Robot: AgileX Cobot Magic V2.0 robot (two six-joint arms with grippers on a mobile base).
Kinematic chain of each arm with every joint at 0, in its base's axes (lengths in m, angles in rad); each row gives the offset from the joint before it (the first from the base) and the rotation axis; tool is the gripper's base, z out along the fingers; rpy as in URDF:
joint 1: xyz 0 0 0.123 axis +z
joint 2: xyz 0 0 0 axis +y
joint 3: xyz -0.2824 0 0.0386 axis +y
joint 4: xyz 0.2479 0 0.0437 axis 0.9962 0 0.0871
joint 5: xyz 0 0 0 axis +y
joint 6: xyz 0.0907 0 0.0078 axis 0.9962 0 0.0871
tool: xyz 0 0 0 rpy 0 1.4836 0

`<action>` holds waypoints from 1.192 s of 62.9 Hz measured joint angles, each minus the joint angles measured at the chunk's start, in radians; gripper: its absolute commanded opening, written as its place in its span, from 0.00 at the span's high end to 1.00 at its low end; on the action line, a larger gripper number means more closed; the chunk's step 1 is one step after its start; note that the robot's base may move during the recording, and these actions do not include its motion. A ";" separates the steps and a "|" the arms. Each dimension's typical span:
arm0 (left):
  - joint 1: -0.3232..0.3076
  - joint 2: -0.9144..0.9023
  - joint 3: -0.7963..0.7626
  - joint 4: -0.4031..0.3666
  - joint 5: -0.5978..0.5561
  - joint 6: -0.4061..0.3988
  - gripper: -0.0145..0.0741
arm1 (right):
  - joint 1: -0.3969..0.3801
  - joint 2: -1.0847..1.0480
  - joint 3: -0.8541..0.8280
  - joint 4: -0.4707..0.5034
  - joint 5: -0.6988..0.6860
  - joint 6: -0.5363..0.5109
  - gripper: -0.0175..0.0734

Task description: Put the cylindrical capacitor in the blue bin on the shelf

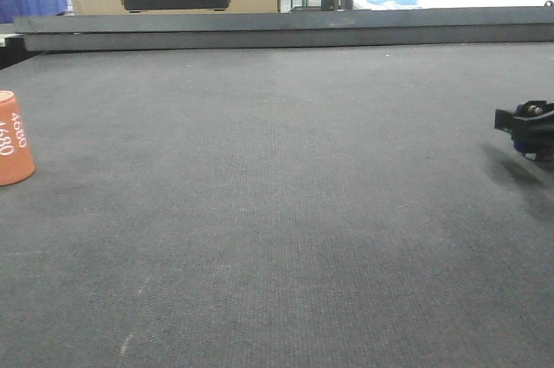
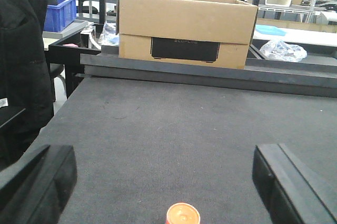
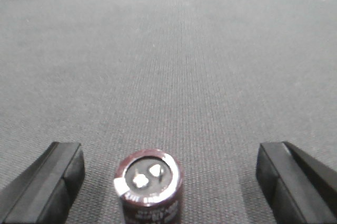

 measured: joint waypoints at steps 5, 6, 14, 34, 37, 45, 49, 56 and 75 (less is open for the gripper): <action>0.000 0.000 0.000 0.000 0.000 0.000 0.18 | 0.000 0.017 -0.008 0.000 0.009 0.000 0.24; 0.000 0.000 0.000 0.000 0.000 0.000 0.18 | 0.000 0.020 -0.007 0.000 0.008 0.000 0.26; 0.000 0.000 0.000 0.000 0.000 0.000 0.18 | 0.000 0.038 -0.008 0.000 0.016 0.000 0.52; 0.000 0.000 -0.005 -0.008 -0.012 0.000 0.23 | 0.000 0.034 -0.008 -0.003 0.012 0.000 0.98; 0.000 0.000 -0.013 -0.008 -0.007 0.000 0.25 | 0.000 0.022 -0.008 -0.003 0.015 0.000 0.98; 0.000 0.012 -0.061 0.008 0.055 0.003 0.25 | 0.000 -0.059 -0.008 -0.003 0.044 0.000 0.98; 0.000 0.026 -0.076 0.008 0.083 0.026 0.25 | 0.000 -0.130 -0.008 -0.003 0.079 0.000 0.98; 0.000 0.054 -0.076 -0.022 0.134 0.074 0.25 | 0.000 -0.280 -0.008 -0.007 0.193 0.000 0.98; 0.000 0.179 0.168 -0.174 -0.012 0.196 0.25 | 0.000 -0.689 -0.008 -0.083 0.540 0.000 0.98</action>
